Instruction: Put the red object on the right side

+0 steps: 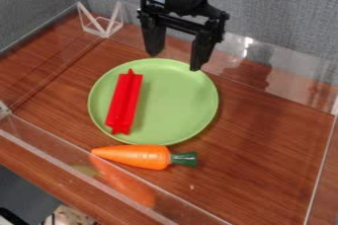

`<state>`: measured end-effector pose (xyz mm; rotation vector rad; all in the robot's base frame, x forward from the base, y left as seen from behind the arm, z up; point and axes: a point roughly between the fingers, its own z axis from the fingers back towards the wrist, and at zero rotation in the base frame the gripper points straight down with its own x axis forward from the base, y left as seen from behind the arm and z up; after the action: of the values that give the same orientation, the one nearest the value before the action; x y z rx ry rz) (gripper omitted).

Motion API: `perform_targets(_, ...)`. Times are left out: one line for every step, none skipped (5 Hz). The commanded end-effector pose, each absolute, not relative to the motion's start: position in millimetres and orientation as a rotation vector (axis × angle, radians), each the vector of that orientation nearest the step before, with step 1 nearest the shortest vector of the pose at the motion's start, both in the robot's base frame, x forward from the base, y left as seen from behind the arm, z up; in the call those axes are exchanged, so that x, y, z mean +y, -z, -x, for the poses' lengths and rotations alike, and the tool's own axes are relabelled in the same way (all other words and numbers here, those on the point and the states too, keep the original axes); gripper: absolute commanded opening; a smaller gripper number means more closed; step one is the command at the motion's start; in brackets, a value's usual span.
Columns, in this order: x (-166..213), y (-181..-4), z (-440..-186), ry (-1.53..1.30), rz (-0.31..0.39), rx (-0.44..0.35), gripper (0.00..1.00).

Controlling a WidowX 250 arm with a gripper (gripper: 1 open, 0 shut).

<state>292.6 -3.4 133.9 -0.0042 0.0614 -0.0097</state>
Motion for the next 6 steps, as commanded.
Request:
perform_targets(14.9, -127.1, -279.6, -0.035, -0.012, 0.05, 1.0)
perform_targets(35.8, -115.9, -261.7, -0.072, -0.025, 0.02, 1.0)
perform_targets(51.5, -105.9, -254.9, -0.082, -0.019, -0.001, 1.0)
perform_targets(52.6, -92.9, -255.3, -0.086, -0.004, -0.005, 1.0)
perform_targets(52.9, -83.2, -255.8, -0.093, 0.01, -0.005, 0.0)
perform_targets(42.5, -105.1, -259.1, -0.089, -0.02, -0.019, 0.0)
